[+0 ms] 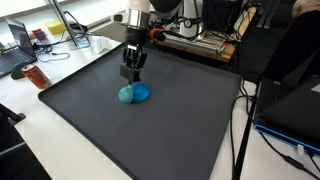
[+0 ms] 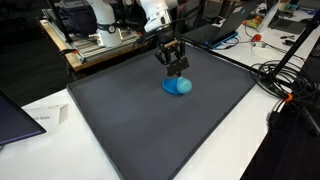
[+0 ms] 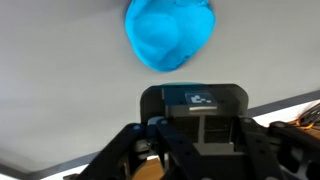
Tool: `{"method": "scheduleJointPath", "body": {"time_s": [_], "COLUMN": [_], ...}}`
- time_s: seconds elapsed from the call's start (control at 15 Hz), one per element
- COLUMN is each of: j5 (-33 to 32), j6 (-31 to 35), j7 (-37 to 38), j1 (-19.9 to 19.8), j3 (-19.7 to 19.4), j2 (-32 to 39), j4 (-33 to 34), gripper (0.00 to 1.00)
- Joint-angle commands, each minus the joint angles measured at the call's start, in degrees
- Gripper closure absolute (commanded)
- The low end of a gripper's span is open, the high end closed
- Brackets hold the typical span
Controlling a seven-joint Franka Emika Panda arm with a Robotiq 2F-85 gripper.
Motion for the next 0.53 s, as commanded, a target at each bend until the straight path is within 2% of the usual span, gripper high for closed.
{"method": "scheduleJointPath", "body": {"time_s": [0.0,0.2,0.27,0.33,0.47], "j5": [0.56,1.00,1.18,0.01,0.01], "j6": [3.81,7.82,7.34,5.80,6.17], "j7": [0.81,1.30,1.67,0.86,1.24], "j1": [1.17,1.70,1.55,1.08,1.16], "j3": [0.03,0.33,0.55,0.14,0.30], "j2": [0.22,1.30,1.06,1.11,1.31], "j4": [-0.44,0.01,-0.11,-0.12,-0.12], "gripper": [0.78,0.78,0.78,0.53,0.53]}}
